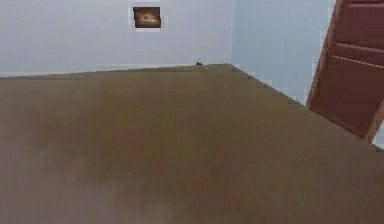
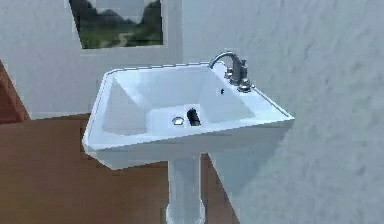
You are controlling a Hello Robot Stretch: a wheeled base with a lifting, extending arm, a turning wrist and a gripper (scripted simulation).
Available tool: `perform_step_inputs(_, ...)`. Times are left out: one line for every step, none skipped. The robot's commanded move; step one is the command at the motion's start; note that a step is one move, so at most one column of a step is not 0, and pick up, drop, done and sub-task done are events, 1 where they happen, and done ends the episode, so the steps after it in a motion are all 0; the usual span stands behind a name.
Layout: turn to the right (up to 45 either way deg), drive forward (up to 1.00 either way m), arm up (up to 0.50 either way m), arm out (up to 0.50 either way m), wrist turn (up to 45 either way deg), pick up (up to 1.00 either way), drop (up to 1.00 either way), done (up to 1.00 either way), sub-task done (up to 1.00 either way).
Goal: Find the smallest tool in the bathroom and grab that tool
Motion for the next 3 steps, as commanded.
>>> perform_step_inputs(0.0,1.0,0.0,0.0,0.0,0.0,0.0,0.0,0.0)
perform_step_inputs(0.0,1.0,0.0,0.0,0.0,0.0,0.0,0.0,0.0)
perform_step_inputs(0.0,1.0,0.0,0.0,0.0,0.0,0.0,0.0,0.0)
